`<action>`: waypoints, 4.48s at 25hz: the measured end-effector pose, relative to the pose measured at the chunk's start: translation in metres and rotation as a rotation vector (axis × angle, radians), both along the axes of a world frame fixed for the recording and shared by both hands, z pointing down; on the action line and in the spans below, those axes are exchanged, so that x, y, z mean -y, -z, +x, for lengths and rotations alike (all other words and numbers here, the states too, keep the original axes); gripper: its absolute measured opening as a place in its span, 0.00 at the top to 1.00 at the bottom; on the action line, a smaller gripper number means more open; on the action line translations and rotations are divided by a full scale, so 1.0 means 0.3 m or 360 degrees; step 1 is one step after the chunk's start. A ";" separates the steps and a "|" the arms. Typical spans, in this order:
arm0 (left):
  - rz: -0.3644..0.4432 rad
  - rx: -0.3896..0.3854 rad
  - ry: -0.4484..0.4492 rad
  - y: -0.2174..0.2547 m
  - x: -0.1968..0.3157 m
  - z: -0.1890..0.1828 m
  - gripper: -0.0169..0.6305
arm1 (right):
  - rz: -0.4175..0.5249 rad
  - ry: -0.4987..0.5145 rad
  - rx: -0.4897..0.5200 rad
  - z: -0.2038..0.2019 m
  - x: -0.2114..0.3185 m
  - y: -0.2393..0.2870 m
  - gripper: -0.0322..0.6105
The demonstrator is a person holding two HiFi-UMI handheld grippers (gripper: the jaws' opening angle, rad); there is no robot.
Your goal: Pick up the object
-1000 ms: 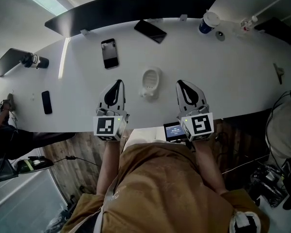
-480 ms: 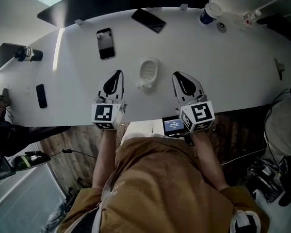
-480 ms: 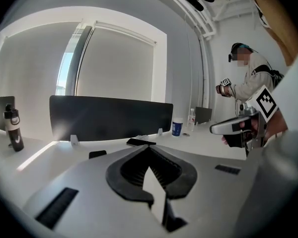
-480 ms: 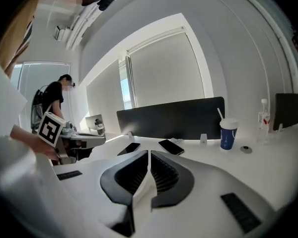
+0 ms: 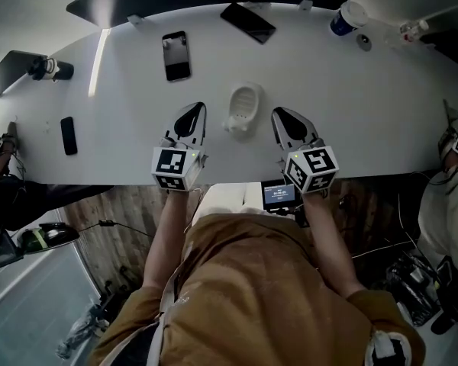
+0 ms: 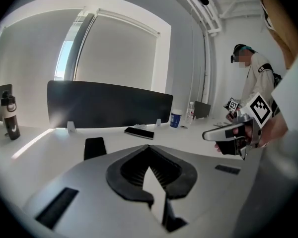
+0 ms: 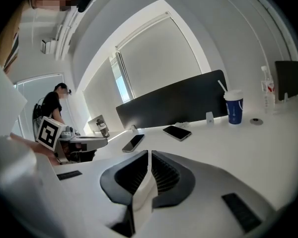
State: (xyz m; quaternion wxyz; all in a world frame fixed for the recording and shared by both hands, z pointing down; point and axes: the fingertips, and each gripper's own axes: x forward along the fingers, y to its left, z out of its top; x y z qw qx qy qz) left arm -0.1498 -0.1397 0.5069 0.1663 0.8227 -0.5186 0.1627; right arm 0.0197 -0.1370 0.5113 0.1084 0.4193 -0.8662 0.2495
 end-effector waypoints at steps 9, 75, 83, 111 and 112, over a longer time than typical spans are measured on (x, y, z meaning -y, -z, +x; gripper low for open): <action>-0.0171 -0.0153 -0.0013 -0.098 -0.010 0.009 0.97 | -0.0108 -0.0040 -0.0010 0.017 -0.009 -0.079 0.93; -0.0510 -0.0210 -0.0301 -0.347 0.084 0.137 0.97 | -0.0941 0.0263 0.0201 -0.210 0.053 -0.371 0.58; -0.0531 -0.0153 -0.0307 -0.373 0.085 0.135 0.97 | -0.0940 0.0282 0.0165 -0.212 0.051 -0.376 0.58; -0.0606 -0.0196 -0.0312 -0.385 0.089 0.154 0.97 | -0.0969 0.0290 0.0181 -0.224 0.044 -0.376 0.63; -0.0606 -0.0196 -0.0307 -0.383 0.089 0.152 0.97 | -0.0956 0.0292 0.0177 -0.225 0.043 -0.371 0.64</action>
